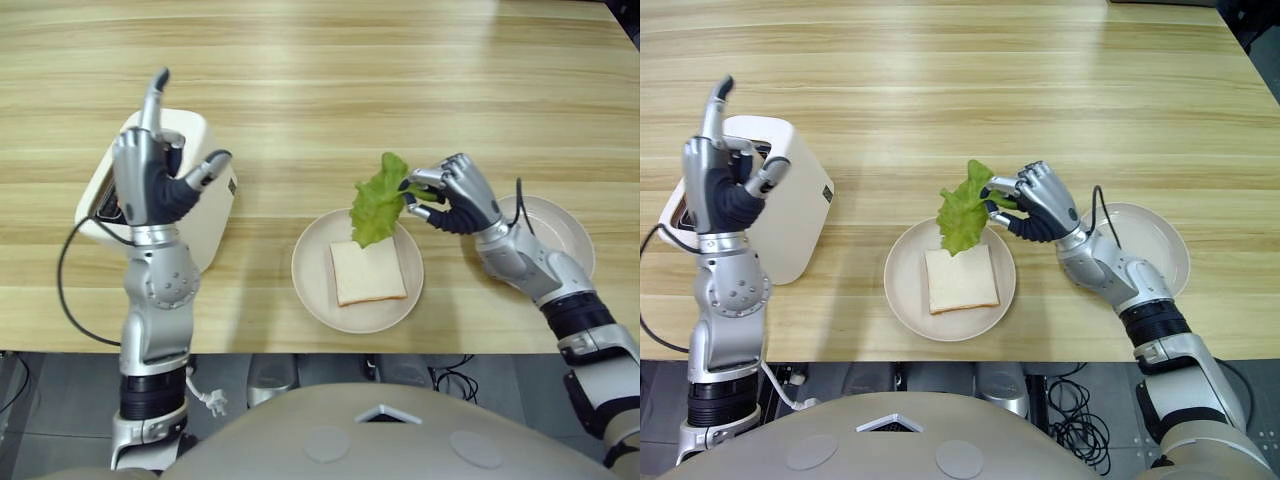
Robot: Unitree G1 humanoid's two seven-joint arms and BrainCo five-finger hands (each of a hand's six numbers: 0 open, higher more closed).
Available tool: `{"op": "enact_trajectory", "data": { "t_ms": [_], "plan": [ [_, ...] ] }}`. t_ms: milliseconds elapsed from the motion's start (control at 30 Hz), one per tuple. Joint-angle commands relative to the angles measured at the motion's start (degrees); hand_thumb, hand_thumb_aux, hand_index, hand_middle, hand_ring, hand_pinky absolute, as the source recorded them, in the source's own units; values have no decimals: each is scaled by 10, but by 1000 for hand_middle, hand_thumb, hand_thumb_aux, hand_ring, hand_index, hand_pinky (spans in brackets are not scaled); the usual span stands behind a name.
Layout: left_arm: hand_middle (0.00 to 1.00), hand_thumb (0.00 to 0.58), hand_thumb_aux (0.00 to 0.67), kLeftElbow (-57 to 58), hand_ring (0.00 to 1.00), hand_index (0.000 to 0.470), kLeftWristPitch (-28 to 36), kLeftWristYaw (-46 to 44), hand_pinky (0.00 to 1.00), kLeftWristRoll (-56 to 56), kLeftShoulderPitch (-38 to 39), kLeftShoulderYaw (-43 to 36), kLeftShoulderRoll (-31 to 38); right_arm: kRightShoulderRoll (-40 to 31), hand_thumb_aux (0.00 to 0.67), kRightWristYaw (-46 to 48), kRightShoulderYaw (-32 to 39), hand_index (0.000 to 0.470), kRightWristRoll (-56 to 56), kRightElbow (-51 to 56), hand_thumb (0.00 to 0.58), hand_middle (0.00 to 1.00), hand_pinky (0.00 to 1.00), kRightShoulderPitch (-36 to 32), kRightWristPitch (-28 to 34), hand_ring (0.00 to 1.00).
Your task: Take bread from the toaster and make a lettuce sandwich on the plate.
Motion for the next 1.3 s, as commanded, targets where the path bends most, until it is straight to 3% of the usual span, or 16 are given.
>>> {"op": "enact_trajectory", "data": {
  "t_ms": [33,133,233,267,467,733,767,800,833,867,900,933,967,1000,1033,1300],
  "plan": [
    [1000,0,0,-51,1000,0,14,-23,1000,-8,3,42,15,13,670,80,20,460,45,-1,580,1000,1000,13,-13,1000],
    [1000,0,0,-86,1000,0,25,-36,1000,-5,8,75,22,18,670,140,34,460,67,6,580,1000,1000,20,-17,1000],
    [373,0,0,-104,373,0,33,-44,373,-3,9,114,30,19,670,188,40,460,73,29,580,1000,1000,25,-10,1000],
    [0,0,0,-104,0,0,35,-47,0,-2,10,127,35,20,670,205,42,460,78,37,580,1000,1000,27,-6,1000],
    [0,0,0,-58,0,0,48,-49,0,5,25,182,60,25,670,247,41,460,58,63,580,1000,1000,25,9,1000],
    [0,0,0,-15,0,0,48,-41,0,1,45,179,55,30,670,252,35,460,36,83,580,1000,1000,17,17,1000],
    [0,0,0,-12,0,0,48,-40,0,1,45,178,55,30,552,256,36,379,38,85,562,1000,1000,16,18,1000],
    [0,0,0,-10,0,0,48,-40,0,0,44,177,55,30,552,261,36,379,41,85,562,1000,1000,17,18,1000],
    [0,0,0,-6,0,0,48,-40,0,0,44,177,55,30,0,263,35,0,44,83,0,1000,1000,17,20,1000],
    [0,0,0,-3,0,0,50,-41,0,1,44,177,56,30,0,265,33,0,45,82,0,1000,1000,17,21,1000],
    [0,0,0,0,0,0,52,-42,0,2,45,177,58,31,0,265,31,0,44,81,0,784,784,17,22,784],
    [0,0,0,3,0,0,56,-45,0,5,47,177,59,30,0,265,29,0,44,79,0,784,784,17,23,784],
    [0,0,0,5,0,0,60,-49,0,9,51,175,61,30,0,265,27,0,45,77,0,357,357,17,25,357],
    [0,0,0,8,0,0,64,-54,0,16,56,172,63,30,0,264,24,0,46,74,0,357,357,17,27,357],
    [0,0,0,10,0,0,68,-60,0,21,61,169,65,29,0,262,21,0,45,71,0,98,98,17,28,98],
    [0,0,0,34,0,0,101,-99,0,60,100,146,80,17,0,254,-12,0,44,56,0,63,63,2,33,63]
  ]
}}
